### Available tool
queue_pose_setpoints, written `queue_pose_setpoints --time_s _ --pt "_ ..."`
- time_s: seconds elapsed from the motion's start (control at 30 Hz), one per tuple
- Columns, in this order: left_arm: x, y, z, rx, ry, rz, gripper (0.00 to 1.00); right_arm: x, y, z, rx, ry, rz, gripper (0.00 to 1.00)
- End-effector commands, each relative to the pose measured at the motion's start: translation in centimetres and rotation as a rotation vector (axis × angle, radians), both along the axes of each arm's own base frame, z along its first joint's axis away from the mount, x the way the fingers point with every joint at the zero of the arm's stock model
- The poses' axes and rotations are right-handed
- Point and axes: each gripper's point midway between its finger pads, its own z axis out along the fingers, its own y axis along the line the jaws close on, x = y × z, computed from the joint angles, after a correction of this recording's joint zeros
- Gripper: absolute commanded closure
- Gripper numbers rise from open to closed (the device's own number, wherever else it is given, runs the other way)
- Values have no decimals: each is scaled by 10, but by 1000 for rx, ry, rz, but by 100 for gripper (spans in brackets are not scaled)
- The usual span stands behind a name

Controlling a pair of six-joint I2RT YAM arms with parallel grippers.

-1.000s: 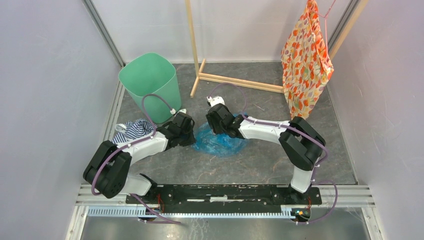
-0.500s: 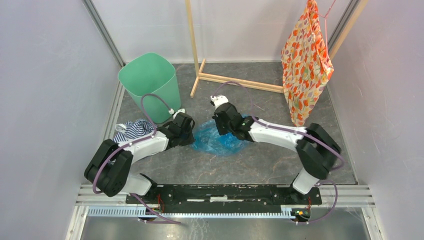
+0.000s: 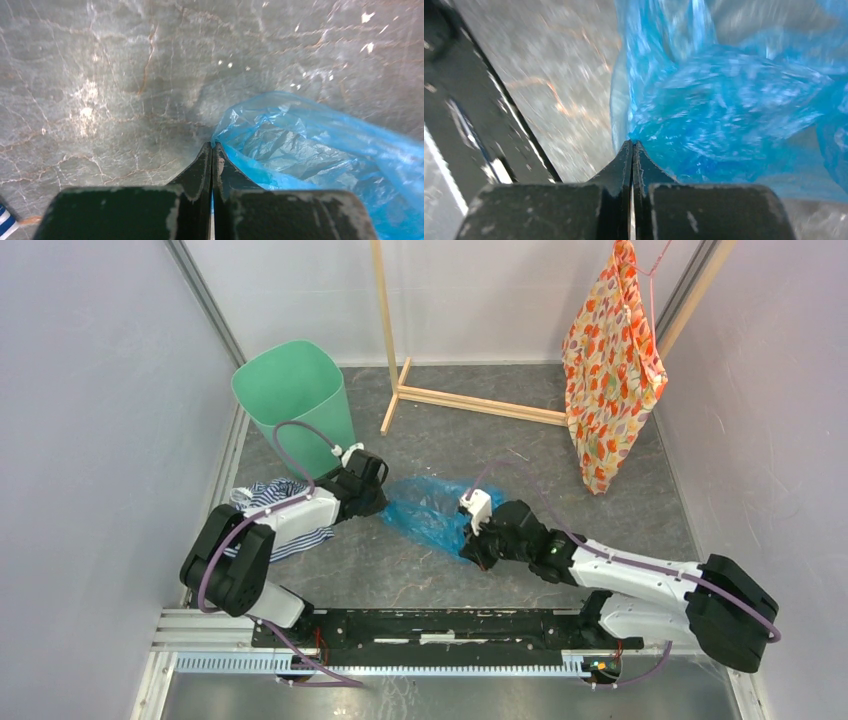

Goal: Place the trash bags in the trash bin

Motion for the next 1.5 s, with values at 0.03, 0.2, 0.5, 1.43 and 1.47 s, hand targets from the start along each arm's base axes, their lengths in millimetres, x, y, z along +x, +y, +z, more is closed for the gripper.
queue_pose_setpoints --time_s 0.03,0.2,0.5,1.43,1.47 --pt "33 -7 31 -28 -98 23 98 -15 -26 -34 -66 49 -33 100" --pt "34 -12 48 -54 -135 -19 98 -10 -46 -49 -149 52 -123 100" --pt "29 -20 97 -89 -245 -141 97 0 -43 -5 -125 -38 -119 47" --pt "12 -62 173 -194 -462 -525 98 107 14 72 48 -114 -74 39" --pt "11 -63 175 -199 -469 -531 98 106 15 67 52 -96 -61 39"
